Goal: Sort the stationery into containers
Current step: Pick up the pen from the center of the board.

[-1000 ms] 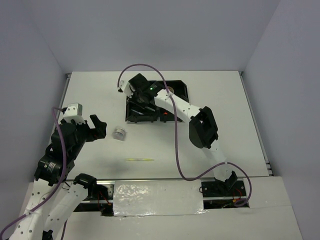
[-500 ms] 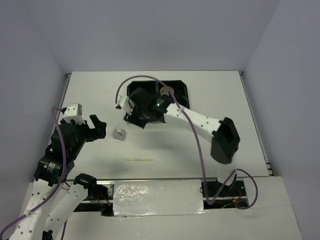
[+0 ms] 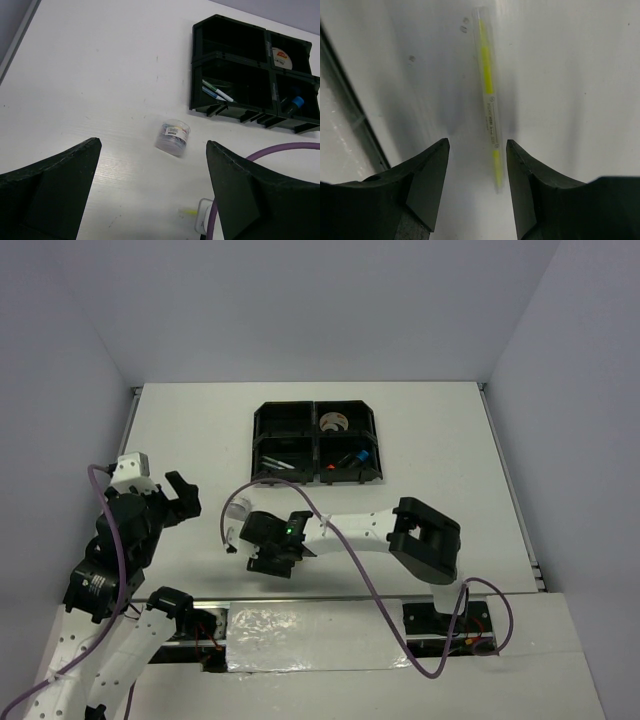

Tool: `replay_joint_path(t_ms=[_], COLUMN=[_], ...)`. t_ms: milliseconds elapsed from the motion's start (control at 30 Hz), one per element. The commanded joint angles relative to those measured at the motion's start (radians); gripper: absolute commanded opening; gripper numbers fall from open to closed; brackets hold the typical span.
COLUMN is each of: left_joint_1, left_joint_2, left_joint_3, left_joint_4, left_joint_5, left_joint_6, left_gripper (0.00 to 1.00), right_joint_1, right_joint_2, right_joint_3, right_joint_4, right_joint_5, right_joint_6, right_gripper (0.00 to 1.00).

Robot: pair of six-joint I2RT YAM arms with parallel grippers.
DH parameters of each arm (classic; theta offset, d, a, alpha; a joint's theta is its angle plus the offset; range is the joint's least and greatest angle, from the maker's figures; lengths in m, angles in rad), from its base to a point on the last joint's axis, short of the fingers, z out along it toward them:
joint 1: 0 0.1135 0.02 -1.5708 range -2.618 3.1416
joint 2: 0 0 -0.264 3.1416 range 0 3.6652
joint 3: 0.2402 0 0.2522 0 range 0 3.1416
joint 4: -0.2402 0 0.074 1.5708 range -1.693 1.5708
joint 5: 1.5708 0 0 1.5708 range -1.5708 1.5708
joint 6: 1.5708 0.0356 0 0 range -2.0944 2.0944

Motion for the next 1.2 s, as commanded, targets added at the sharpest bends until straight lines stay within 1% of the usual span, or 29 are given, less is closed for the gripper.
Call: replay_joint_path(t_ms=[0,167,200,267,300,367,433,500,567,600,667,700,767,800,867,900,967,1000,1100,1133,1167], left_joint_1=[0.002,0.001,0.001,0.002,0.001,0.001,0.001,0.001,0.001,0.001,0.001,0.001,0.001,0.001,0.002,0.001,0.001,0.001,0.002,0.002,0.002], left_joint_2=[0.009,0.02,0.02,0.02,0.02,0.021,0.024,0.026,0.029,0.029,0.027,0.026,0.026,0.026,0.027,0.03,0.03,0.032,0.029,0.029,0.029], left_joint_3=[0.02,0.02,0.018,0.018,0.018,0.017,0.015,0.015,0.015,0.015,0.015,0.014,0.014,0.015,0.014,0.015,0.015,0.015,0.012,0.012,0.013], left_joint_4=[0.027,0.034,0.035,0.035,0.037,0.038,0.04,0.04,0.04,0.04,0.041,0.043,0.044,0.044,0.044,0.044,0.044,0.046,0.046,0.046,0.044], left_joint_5=[-0.002,0.016,0.018,0.021,0.022,0.025,0.028,0.033,0.038,0.038,0.039,0.042,0.044,0.045,0.047,0.047,0.047,0.047,0.044,0.042,0.041], left_joint_6=[0.002,0.007,0.01,0.01,0.01,0.011,0.013,0.014,0.014,0.016,0.017,0.017,0.019,0.019,0.019,0.02,0.019,0.019,0.017,0.017,0.016], left_gripper=[0.99,0.99,0.99,0.99,0.99,0.99,0.99,0.99,0.99,0.99,0.99,0.99,0.99,0.99,0.99,0.99,0.99,0.99,0.99,0.99,0.99], right_joint_1=[-0.001,-0.005,-0.012,-0.028,-0.035,-0.045,-0.048,-0.055,-0.059,-0.059,-0.059,-0.061,-0.061,-0.061,-0.065,-0.08,-0.108,-0.145,-0.203,-0.246,-0.269], right_joint_2=[-0.006,-0.001,0.005,0.029,0.04,0.071,0.085,0.102,0.109,0.109,0.102,0.094,0.067,0.024,-0.025,-0.064,-0.088,-0.101,-0.095,-0.084,-0.069], right_joint_3=[0.002,0.0,0.002,0.006,0.008,0.011,0.01,0.013,0.016,0.019,0.023,0.022,0.017,0.004,-0.006,0.0,0.026,0.064,0.163,0.193,0.265], right_joint_4=[0.076,0.1,0.102,0.099,0.097,0.097,0.1,0.1,0.1,0.099,0.086,0.086,0.091,0.099,0.119,0.117,0.085,0.059,0.013,0.004,-0.012], right_joint_5=[0.047,0.033,0.009,-0.012,-0.051,-0.053,-0.041,-0.05,-0.094,-0.11,-0.166,-0.177,-0.199,-0.196,-0.161,-0.113,-0.078,-0.062,-0.044,-0.039,-0.045], right_joint_6=[0.021,0.012,0.012,0.015,0.015,0.021,0.021,0.021,0.02,0.018,0.014,0.014,0.012,0.012,-0.005,-0.018,-0.035,-0.057,-0.107,-0.118,-0.129], right_gripper=[0.57,0.57,0.57,0.54,0.53,0.5,0.45,0.44,0.35,0.25,0.12,0.0,0.0,0.0,0.0,0.0,0.0,0.0,0.0,0.0,0.0])
